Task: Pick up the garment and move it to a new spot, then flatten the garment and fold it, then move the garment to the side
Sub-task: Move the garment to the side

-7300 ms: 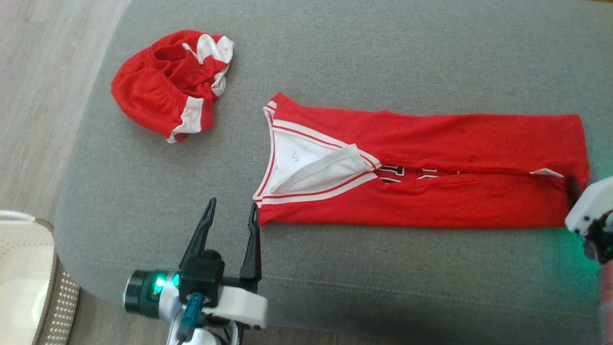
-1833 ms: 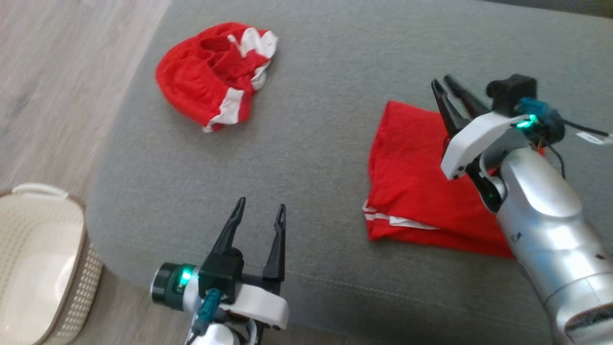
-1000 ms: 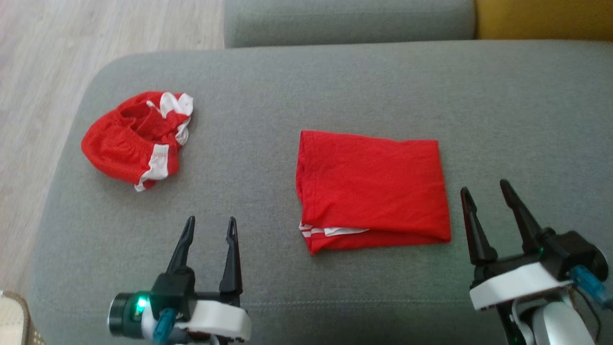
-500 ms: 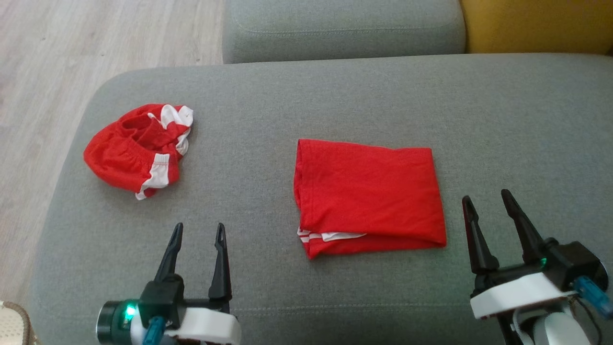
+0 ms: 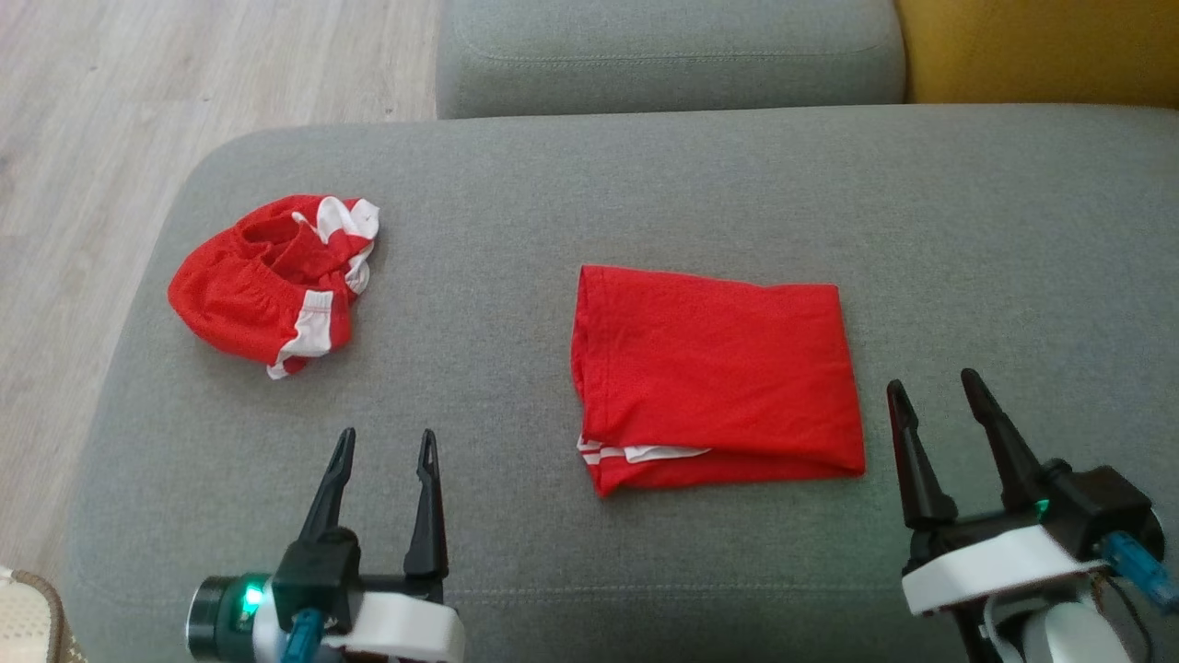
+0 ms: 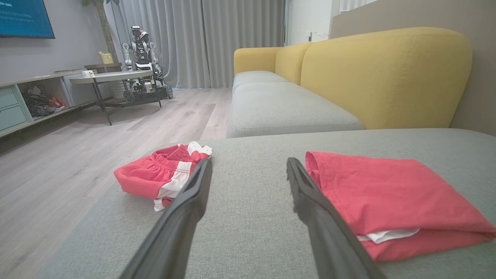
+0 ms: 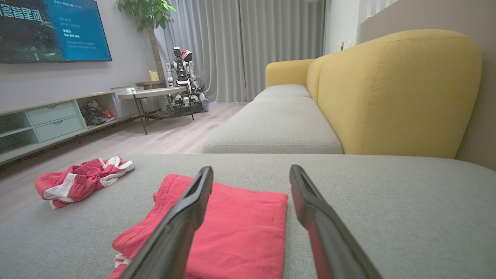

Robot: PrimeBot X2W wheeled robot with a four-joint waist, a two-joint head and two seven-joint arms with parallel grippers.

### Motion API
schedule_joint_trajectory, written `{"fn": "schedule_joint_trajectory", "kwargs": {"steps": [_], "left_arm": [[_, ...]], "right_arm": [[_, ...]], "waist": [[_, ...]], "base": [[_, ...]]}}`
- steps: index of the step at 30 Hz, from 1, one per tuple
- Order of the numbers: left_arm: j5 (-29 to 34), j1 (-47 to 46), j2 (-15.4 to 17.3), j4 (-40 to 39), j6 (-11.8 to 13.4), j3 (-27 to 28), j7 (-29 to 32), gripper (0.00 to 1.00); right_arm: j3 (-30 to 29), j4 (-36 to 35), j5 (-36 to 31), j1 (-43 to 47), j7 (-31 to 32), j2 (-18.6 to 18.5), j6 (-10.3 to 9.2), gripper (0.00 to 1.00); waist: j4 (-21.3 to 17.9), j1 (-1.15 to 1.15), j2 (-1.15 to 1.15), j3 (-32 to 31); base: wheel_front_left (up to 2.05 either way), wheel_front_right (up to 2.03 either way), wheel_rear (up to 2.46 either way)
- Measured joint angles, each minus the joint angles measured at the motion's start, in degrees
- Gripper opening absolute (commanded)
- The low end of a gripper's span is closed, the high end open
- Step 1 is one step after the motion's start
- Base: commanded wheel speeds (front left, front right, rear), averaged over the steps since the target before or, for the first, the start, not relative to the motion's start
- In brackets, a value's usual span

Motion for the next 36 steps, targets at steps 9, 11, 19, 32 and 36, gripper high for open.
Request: {"fn": "schedule_joint_trajectory", "kwargs": {"steps": [9,11,19,32,36], "left_arm": [[0.2,-0.1,-0.1,0.3,0.0,-0.6,0.0,1.0],[0.2,-0.3,-0.1,0.5,-0.5,-1.5,0.0,1.0],[0.2,-2.7,-0.3,1.2,-1.0,-3.5,0.0,1.0],[0.2,-6.3,-0.4,1.5,-0.4,-5.6,0.0,1.0],[0.2,-7.5,-0.4,1.5,-0.3,-5.8,0.0,1.0]], "right_arm": [[-1.4,12.6,1.8,-2.7,0.0,0.3,0.0,1.0],[-2.6,18.1,3.5,-6.2,0.0,0.3,0.0,1.0],[-4.0,34.2,14.5,-21.4,3.6,-0.4,-0.01,1.0],[-0.4,48.0,18.4,-31.4,13.2,-5.0,-0.01,0.0],[1.8,47.8,18.6,-32.1,12.9,-6.6,0.1,0.0]], "waist": [[1.1,0.0,0.0,1.9],[1.5,0.0,0.0,2.8],[3.4,0.0,0.0,6.1],[6.3,0.0,0.0,11.1],[5.9,0.0,0.0,12.2]], "base": [[0.0,0.0,0.0],[0.0,0.0,0.0],[0.0,0.0,0.0],[0.0,0.0,0.0],[0.0,0.0,0.0]]}}
